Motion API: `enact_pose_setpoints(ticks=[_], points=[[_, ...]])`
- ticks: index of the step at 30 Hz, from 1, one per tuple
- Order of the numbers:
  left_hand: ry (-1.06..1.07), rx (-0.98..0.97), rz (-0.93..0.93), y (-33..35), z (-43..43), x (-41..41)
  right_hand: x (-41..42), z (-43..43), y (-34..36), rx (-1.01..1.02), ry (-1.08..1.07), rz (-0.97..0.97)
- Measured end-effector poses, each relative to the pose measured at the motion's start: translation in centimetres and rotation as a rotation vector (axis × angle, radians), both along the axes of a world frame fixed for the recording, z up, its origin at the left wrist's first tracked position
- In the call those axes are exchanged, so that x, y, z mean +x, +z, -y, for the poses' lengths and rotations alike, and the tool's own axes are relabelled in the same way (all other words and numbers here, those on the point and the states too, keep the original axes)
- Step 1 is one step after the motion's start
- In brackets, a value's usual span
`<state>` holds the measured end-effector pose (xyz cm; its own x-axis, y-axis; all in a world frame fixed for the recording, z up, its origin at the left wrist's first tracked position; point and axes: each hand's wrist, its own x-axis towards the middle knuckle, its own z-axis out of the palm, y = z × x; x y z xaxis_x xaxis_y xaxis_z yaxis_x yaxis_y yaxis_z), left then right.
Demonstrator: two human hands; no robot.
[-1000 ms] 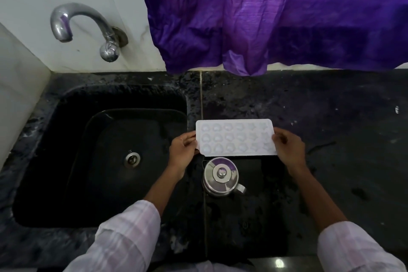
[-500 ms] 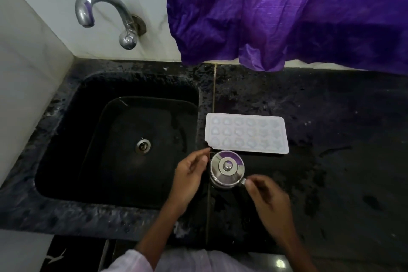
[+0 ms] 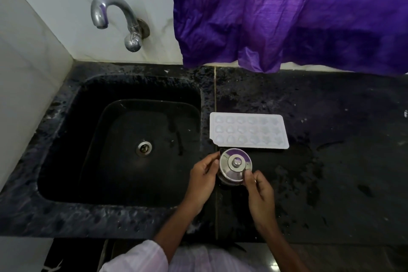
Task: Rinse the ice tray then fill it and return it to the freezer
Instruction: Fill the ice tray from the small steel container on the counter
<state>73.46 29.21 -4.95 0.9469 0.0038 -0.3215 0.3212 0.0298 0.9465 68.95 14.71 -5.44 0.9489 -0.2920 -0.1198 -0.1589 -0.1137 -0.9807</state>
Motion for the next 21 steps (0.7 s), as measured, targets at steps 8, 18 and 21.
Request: enact_pose_setpoints(ticks=[8,18,21], points=[[-0.096,-0.053,-0.013,-0.1,-0.6,0.8,0.6,-1.0,0.5,-0.059,-0.138,0.023],[-0.102,-0.258,-0.094,0.9,-0.5,3.1,2.8,-1.0,2.2,-0.043,-0.211,0.053],[0.006,-0.287,-0.151,0.8,0.2,3.6,3.3,-1.3,2.6,-0.016,-0.251,0.08]])
